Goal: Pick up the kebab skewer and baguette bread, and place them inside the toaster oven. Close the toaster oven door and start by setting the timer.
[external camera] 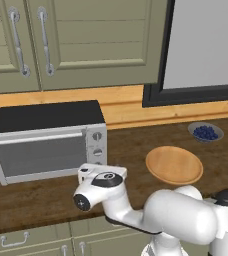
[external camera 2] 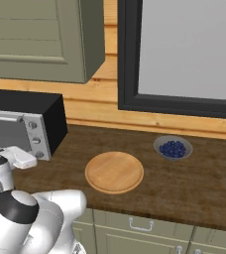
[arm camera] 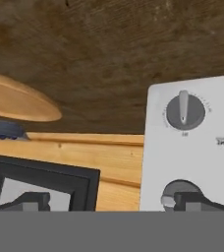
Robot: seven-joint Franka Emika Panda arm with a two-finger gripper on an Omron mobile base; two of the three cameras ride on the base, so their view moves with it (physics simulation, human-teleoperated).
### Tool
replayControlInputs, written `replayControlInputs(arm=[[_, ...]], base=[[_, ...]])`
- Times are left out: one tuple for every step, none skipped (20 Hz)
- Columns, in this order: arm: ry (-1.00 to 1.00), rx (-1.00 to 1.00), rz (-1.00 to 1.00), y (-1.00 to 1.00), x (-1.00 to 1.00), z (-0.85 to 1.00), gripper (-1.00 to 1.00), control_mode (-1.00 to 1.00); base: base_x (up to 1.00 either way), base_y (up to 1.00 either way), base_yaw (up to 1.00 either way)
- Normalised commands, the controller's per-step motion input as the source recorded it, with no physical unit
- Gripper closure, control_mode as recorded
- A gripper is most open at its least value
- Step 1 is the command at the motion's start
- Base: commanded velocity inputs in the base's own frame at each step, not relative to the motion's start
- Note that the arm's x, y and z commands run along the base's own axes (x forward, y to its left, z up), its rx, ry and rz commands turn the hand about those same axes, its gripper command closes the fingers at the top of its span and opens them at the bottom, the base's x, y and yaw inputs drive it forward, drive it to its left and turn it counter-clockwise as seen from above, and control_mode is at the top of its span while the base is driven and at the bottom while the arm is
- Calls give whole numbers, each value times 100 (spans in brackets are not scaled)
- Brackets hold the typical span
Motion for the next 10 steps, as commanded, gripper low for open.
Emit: replayControlInputs(arm=[[0, 0, 10, 12, 0, -32, -100, -100], [0, 0, 11, 9, 0, -31, -100, -100], [0, 0, 11, 14, 0, -29, -100, -100], [0, 0, 11, 15, 0, -20, -100, -100], [0, 1, 10, 16, 0, -9, -100, -100], [0, 1, 9, 16, 1, -9, -100, -100], [1, 0, 8, 19, 8, -13, -100, -100], [0, 0, 8, 15, 10, -16, -100, -100], [0, 0, 7, 6, 20, -15, -100, -100], [0, 0, 7, 0, 35, -8, -100, -100]], base=[[0, 0, 0], [0, 0, 0], [0, 0, 0], [0, 0, 0], [0, 0, 0], [0, 0, 0], [0, 0, 0], [0, 0, 0], [0, 0, 0], [0, 0, 0]])
